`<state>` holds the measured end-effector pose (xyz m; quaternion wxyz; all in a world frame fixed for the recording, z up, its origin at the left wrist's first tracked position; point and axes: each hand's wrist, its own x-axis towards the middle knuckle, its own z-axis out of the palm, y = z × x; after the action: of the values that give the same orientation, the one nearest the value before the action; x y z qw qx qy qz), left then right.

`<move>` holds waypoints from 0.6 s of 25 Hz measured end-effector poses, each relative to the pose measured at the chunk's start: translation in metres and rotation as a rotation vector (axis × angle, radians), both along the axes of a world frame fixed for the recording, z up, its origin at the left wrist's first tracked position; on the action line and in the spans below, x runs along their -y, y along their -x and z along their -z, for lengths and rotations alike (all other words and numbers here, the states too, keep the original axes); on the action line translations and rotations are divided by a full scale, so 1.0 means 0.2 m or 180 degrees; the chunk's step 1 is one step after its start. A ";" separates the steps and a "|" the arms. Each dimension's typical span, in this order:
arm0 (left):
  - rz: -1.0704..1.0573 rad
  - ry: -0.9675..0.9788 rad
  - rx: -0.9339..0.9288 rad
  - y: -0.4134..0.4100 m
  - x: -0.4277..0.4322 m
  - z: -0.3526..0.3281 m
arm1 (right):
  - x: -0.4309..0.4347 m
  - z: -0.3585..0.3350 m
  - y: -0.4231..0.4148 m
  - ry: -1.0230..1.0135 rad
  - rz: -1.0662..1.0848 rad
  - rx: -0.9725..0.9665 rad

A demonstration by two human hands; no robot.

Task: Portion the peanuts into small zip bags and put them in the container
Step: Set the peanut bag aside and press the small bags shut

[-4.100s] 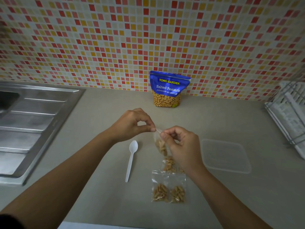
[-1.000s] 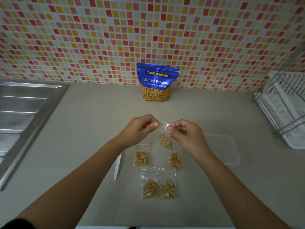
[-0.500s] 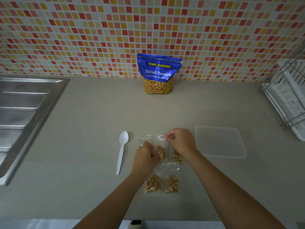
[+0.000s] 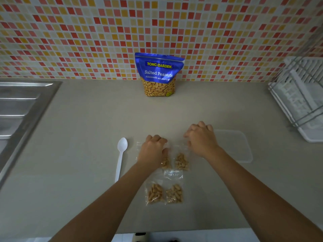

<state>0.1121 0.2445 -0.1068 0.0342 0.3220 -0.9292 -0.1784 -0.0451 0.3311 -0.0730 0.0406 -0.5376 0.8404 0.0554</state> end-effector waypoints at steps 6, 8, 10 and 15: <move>0.0468 0.0547 0.0737 0.20 -0.04 0.03 | -0.01 0.10 -0.03 -0.0450 -0.0111 -0.0242; 0.0394 0.0513 0.0701 0.23 -0.03 0.03 | -0.01 0.10 -0.01 -0.0349 -0.0067 -0.0217; 0.0265 0.0203 0.0488 0.23 -0.01 0.02 | -0.01 0.08 -0.01 -0.0224 -0.0032 -0.0105; 0.0236 -0.1536 -0.0703 0.18 0.03 -0.11 | -0.09 -0.03 0.03 0.0537 0.0098 0.0701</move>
<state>0.0770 0.2379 -0.0856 0.0510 0.2651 -0.8616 -0.4299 -0.0511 0.3500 -0.0678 0.0880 -0.5290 0.8407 -0.0753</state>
